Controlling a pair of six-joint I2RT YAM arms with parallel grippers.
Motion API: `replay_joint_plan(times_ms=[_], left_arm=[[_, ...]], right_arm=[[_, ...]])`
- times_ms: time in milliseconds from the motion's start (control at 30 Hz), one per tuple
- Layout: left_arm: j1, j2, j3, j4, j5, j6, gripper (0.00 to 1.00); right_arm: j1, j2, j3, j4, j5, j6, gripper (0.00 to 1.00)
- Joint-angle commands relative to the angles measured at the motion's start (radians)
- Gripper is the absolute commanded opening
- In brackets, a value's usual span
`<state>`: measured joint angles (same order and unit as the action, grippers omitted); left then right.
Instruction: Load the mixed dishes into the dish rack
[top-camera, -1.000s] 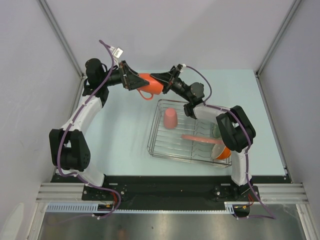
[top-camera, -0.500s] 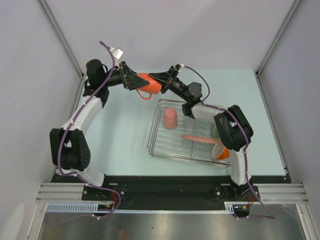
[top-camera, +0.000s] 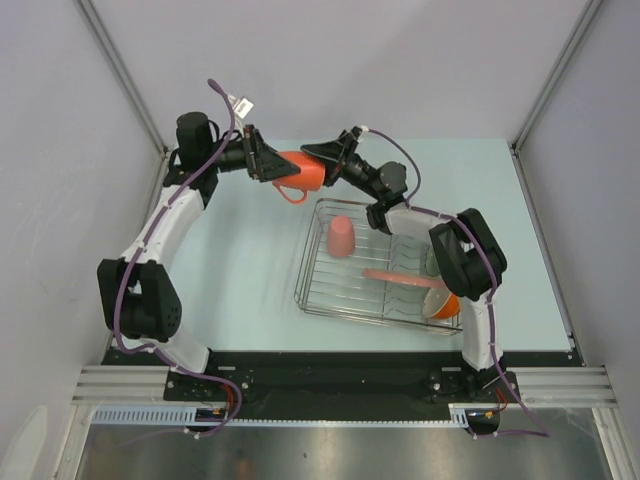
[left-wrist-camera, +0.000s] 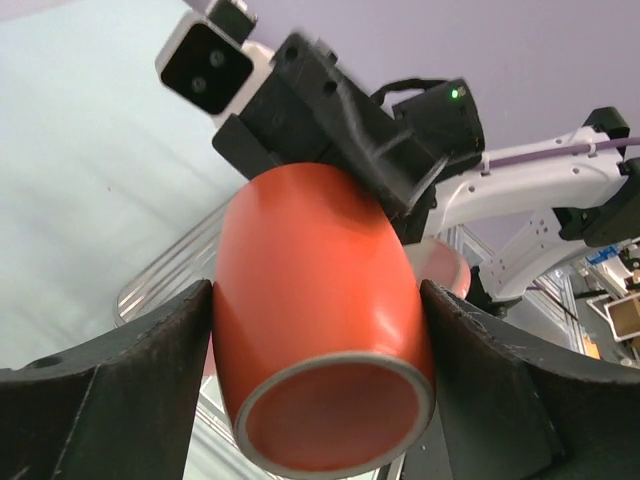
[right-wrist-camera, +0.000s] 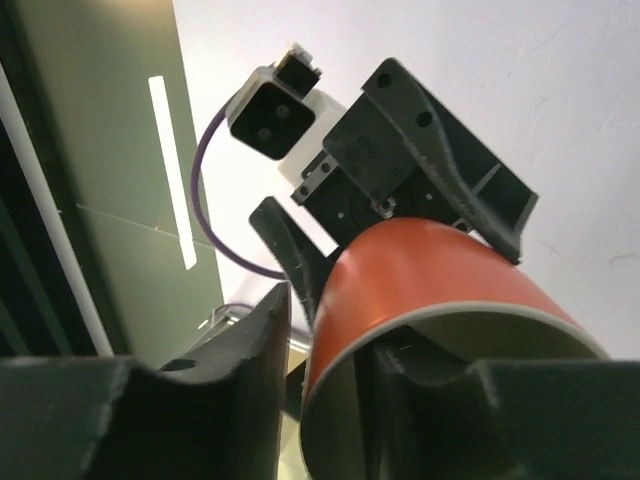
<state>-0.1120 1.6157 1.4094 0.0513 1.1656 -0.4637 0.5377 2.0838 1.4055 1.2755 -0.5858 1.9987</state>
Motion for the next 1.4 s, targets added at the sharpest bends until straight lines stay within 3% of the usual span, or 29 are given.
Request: replay_joint_plan(times_ms=[0,300,433,533,667,867,1033,1367], left_arm=[[0.008,-0.056,0.098,-0.215,0.025,0.137,0.0],[0.061,-0.074,0.118,-0.243,0.013,0.132,0.0],[0.061,-0.073,0.171,-0.336,-0.021,0.186,0.0],[0.041,-0.04,0.27,-0.534,-0.047,0.301,0.0],[-0.034,0.021,0.46,-0.944,-0.157,0.618,0.0],[-0.139,0.082,0.534,-1.207,-0.26,0.816,0.0],[-0.262,0.07,0.4,-1.214,-0.375,0.876,0.0],[-0.422,0.092,0.296,-1.117,-0.524,0.87,0.0]], right_arm=[[-0.067,-0.021,0.055,0.255,-0.069,0.198,0.99],[-0.148,-0.063,-0.037,0.199,-0.228,0.15,1.0],[-0.214,-0.122,-0.089,0.096,-0.341,0.063,1.0],[-0.287,-0.194,-0.126,-0.034,-0.39,-0.061,1.0],[-0.384,-0.322,-0.138,-0.322,-0.416,-0.262,1.0],[-0.511,-0.471,-0.138,-0.792,-0.352,-0.685,1.0],[-0.565,-0.54,-0.138,-1.052,-0.296,-0.915,1.0],[-0.602,-0.623,-0.138,-1.271,-0.207,-1.109,1.0]])
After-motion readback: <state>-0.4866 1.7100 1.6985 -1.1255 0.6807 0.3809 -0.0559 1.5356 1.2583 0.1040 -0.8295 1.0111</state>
